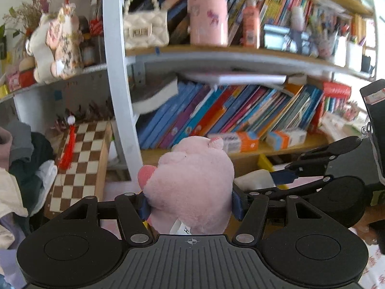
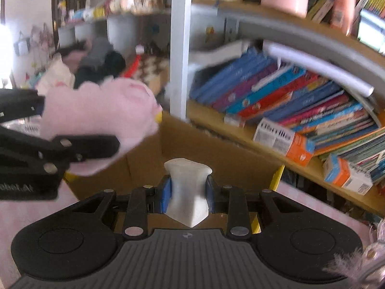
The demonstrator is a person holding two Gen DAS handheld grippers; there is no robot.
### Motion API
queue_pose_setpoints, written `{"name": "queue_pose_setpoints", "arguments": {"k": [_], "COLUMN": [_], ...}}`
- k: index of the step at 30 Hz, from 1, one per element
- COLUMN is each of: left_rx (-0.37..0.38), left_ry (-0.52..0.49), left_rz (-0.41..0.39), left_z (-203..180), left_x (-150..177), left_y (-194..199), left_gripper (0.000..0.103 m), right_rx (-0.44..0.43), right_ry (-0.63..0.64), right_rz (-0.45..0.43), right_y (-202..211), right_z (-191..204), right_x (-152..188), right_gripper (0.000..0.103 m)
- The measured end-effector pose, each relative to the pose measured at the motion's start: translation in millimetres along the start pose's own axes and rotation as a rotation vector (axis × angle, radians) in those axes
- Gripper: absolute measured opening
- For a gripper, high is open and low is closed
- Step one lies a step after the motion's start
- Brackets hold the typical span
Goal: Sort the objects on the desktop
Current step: 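Carry the pig and adapter up over the yellow box with both tools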
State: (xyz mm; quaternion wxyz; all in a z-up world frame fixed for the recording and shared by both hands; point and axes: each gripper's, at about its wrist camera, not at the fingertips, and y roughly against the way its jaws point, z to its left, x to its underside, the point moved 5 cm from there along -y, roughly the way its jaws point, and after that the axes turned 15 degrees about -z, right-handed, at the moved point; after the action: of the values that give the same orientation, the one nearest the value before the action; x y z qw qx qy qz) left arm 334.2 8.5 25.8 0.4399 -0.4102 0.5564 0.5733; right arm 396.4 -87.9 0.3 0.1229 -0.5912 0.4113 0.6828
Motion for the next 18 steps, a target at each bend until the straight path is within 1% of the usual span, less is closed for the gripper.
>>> {"name": "queue_pose_setpoints", "arguments": {"k": [2,6,11,15,18], "left_rx": [-0.007,-0.018,-0.005,-0.002,0.0], "left_ry": [-0.009,-0.021,-0.041,-0.047,-0.03], "left_rz": [0.025,0.072,0.134,0.199,0.244], "left_z": [2,7,7,8,12], "left_x": [6,14,23,36,47], "left_y": [-10,-32,-62,-85,-98], "left_gripper": [0.061,0.061,0.061,0.061,0.061], "right_rx": [-0.007,-0.036,-0.07,-0.122,-0.136], "right_ry": [0.014,0.085,0.191,0.29,0.348], "right_rz": [0.036,0.08,0.129,0.204,0.281], "right_y": [-12,-34,-64,-86,-101], "right_z": [-5,-8,-10,-8,-7], "right_x": [7,14,19,29,38], "right_gripper": [0.028,0.028,0.028,0.028,0.028]}}
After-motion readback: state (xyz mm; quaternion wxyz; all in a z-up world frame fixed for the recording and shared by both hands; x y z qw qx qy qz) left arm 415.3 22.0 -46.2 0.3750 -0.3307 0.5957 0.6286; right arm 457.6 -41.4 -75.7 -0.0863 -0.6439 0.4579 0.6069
